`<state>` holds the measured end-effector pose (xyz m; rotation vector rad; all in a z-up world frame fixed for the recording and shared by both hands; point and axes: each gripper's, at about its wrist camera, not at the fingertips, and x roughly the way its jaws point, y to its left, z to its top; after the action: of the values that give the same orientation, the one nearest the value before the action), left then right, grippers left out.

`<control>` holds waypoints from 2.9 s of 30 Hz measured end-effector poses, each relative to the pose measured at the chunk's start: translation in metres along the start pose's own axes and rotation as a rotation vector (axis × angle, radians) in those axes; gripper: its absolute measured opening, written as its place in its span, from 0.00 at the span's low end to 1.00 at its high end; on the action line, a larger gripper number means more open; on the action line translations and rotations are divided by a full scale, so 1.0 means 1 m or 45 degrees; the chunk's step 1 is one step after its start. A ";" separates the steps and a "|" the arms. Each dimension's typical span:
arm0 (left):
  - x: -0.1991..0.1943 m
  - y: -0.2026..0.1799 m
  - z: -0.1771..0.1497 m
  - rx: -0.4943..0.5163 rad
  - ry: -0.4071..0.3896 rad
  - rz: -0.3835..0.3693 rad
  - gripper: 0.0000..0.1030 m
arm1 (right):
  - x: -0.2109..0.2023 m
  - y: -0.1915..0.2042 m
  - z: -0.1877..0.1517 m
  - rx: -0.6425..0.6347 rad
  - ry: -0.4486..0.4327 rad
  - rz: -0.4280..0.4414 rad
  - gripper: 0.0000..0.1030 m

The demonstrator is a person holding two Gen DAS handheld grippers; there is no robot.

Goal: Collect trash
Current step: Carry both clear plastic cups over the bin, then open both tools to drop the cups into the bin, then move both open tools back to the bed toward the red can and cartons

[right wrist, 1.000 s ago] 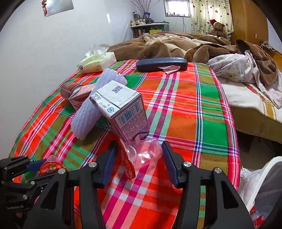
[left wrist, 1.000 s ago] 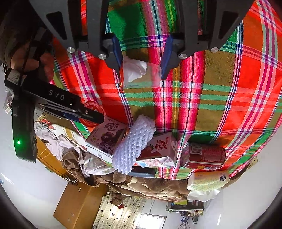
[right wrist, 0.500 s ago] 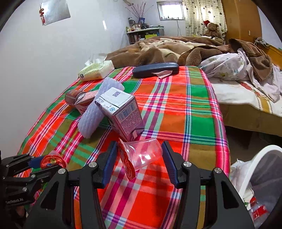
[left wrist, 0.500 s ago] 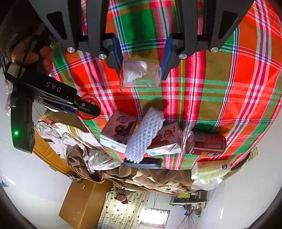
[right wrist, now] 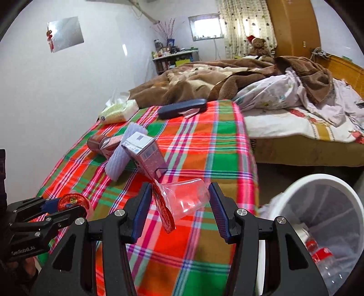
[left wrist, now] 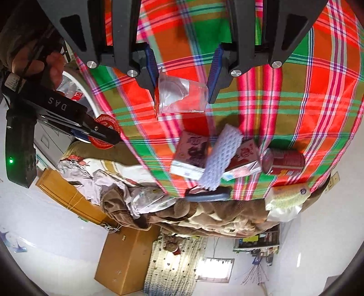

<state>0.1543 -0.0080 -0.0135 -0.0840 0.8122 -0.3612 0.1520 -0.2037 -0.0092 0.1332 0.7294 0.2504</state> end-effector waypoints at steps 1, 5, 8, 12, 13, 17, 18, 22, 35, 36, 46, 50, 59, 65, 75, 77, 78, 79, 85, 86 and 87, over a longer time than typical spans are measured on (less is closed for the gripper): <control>-0.001 -0.004 0.001 0.009 -0.005 -0.004 0.39 | -0.005 -0.003 -0.001 0.006 -0.008 -0.010 0.51; -0.007 -0.025 0.004 0.061 -0.029 -0.024 0.39 | -0.022 -0.015 -0.003 0.034 -0.046 -0.043 0.51; -0.008 -0.043 0.006 0.100 -0.043 -0.044 0.39 | -0.037 -0.024 -0.006 0.052 -0.077 -0.077 0.51; -0.008 -0.067 0.009 0.144 -0.056 -0.083 0.39 | -0.052 -0.037 -0.010 0.076 -0.107 -0.118 0.51; -0.007 -0.072 0.010 0.154 -0.057 -0.090 0.39 | -0.055 -0.041 -0.012 0.084 -0.112 -0.134 0.51; -0.003 -0.096 0.012 0.201 -0.055 -0.129 0.39 | -0.065 -0.055 -0.016 0.117 -0.124 -0.186 0.51; -0.001 -0.104 0.013 0.216 -0.054 -0.140 0.39 | -0.067 -0.058 -0.017 0.124 -0.128 -0.195 0.51; 0.007 -0.127 0.015 0.264 -0.051 -0.165 0.39 | -0.076 -0.073 -0.020 0.157 -0.140 -0.239 0.51; 0.046 -0.189 0.019 0.371 0.019 -0.266 0.39 | -0.091 -0.119 -0.037 0.249 -0.107 -0.425 0.51; 0.051 -0.193 0.019 0.379 0.026 -0.272 0.39 | -0.091 -0.122 -0.038 0.255 -0.101 -0.431 0.51; 0.092 -0.219 0.015 0.413 0.109 -0.280 0.39 | -0.078 -0.145 -0.047 0.267 -0.003 -0.534 0.51; 0.101 -0.223 0.015 0.415 0.129 -0.293 0.39 | -0.076 -0.150 -0.049 0.276 0.026 -0.534 0.51; 0.108 -0.223 0.017 0.411 0.140 -0.291 0.51 | -0.074 -0.156 -0.052 0.308 0.047 -0.537 0.60; 0.103 -0.216 0.016 0.393 0.132 -0.278 0.51 | -0.077 -0.157 -0.054 0.340 0.026 -0.543 0.60; 0.083 -0.199 0.017 0.368 0.090 -0.254 0.51 | -0.082 -0.143 -0.049 0.333 -0.016 -0.540 0.60; 0.077 -0.194 0.017 0.358 0.079 -0.249 0.51 | -0.083 -0.138 -0.047 0.326 -0.024 -0.533 0.60; 0.075 -0.192 0.017 0.353 0.076 -0.248 0.51 | -0.083 -0.137 -0.046 0.321 -0.027 -0.530 0.60; 0.072 -0.189 0.017 0.348 0.071 -0.245 0.51 | -0.083 -0.134 -0.045 0.313 -0.032 -0.528 0.60; 0.056 -0.169 0.018 0.321 0.031 -0.207 0.51 | -0.080 -0.119 -0.040 0.288 -0.057 -0.502 0.60; 0.053 -0.166 0.018 0.317 0.024 -0.200 0.51 | -0.079 -0.116 -0.040 0.284 -0.061 -0.497 0.60; 0.050 -0.161 0.018 0.311 0.017 -0.189 0.51 | -0.078 -0.113 -0.038 0.278 -0.065 -0.491 0.60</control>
<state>0.1532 -0.1770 -0.0016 0.0864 0.7716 -0.5993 0.0902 -0.3321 -0.0105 0.2022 0.7152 -0.2007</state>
